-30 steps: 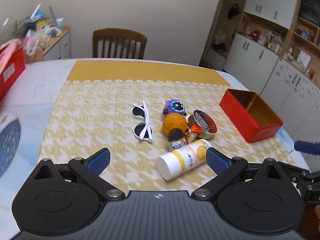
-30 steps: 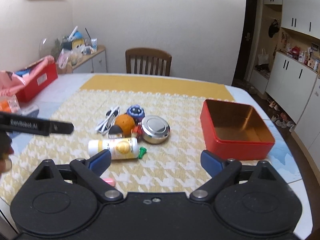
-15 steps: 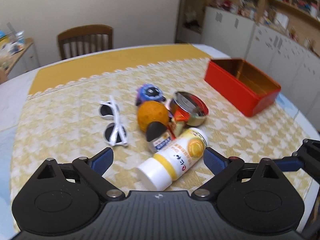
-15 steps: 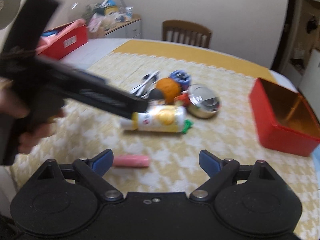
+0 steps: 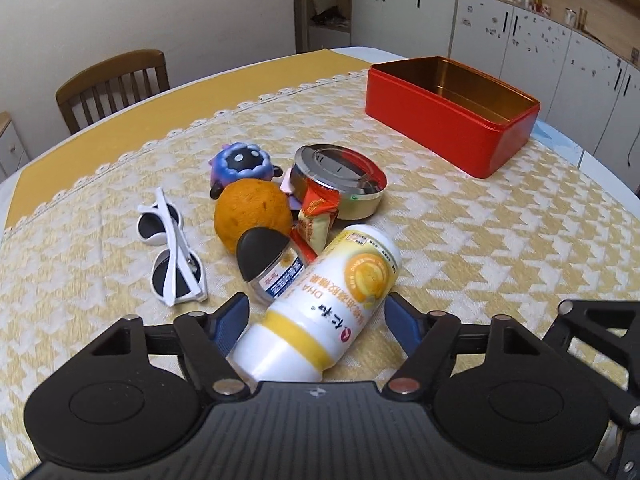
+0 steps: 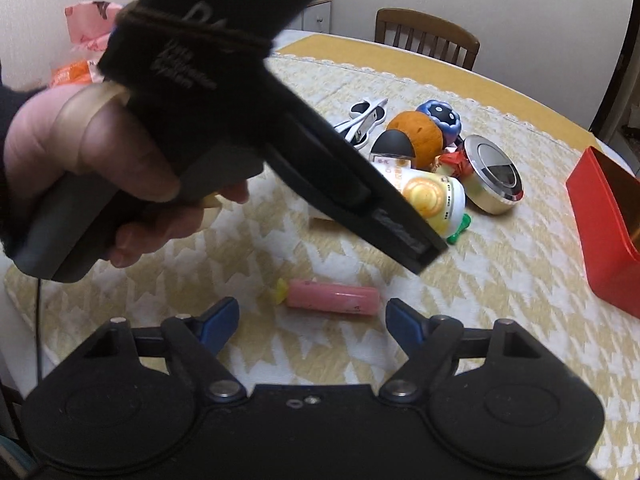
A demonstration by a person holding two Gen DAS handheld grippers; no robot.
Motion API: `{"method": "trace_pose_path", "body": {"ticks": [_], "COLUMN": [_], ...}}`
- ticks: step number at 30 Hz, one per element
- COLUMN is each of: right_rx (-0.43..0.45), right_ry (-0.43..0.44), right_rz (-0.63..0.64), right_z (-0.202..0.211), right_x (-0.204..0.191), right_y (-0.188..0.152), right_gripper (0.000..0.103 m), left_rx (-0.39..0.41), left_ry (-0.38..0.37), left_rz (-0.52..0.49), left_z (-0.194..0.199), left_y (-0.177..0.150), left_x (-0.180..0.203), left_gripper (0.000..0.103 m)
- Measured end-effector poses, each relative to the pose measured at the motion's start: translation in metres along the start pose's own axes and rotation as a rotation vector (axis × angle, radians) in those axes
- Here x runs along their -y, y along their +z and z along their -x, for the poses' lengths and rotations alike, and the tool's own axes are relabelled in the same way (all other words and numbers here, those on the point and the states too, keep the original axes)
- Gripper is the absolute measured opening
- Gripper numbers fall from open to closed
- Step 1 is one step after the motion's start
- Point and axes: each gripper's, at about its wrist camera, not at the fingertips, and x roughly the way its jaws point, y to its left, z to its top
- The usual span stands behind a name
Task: Organize rigid objects
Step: 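Grasp the white DHA bottle with the left tool while the right tool grasps the pink lip balm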
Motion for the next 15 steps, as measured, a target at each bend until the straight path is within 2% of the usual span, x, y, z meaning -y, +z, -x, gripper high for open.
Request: {"method": "trace_pose_path", "body": {"ticks": [3, 8, 11, 15], "right_rx": [-0.006, 0.002, 0.008, 0.006], "right_ry": [-0.013, -0.028, -0.03, -0.04], "right_rz": [0.0, -0.009, -0.011, -0.017], "right_z": [-0.005, -0.01, -0.008, -0.004], "right_x": [-0.001, -0.001, -0.002, -0.001], "right_y": [0.0, -0.001, 0.0, 0.0], "right_gripper": [0.075, 0.07, 0.058, 0.058], "left_rx": [-0.002, 0.005, 0.009, 0.007], "left_ry": [0.002, 0.004, 0.009, 0.013], "left_rz": [-0.023, -0.05, -0.063, -0.071], "left_z": [-0.004, -0.006, -0.006, -0.005], "left_y": [0.001, 0.001, 0.0, 0.0], "left_x": [0.003, 0.008, 0.011, 0.012], "left_gripper": [0.071, 0.063, 0.062, 0.059]}}
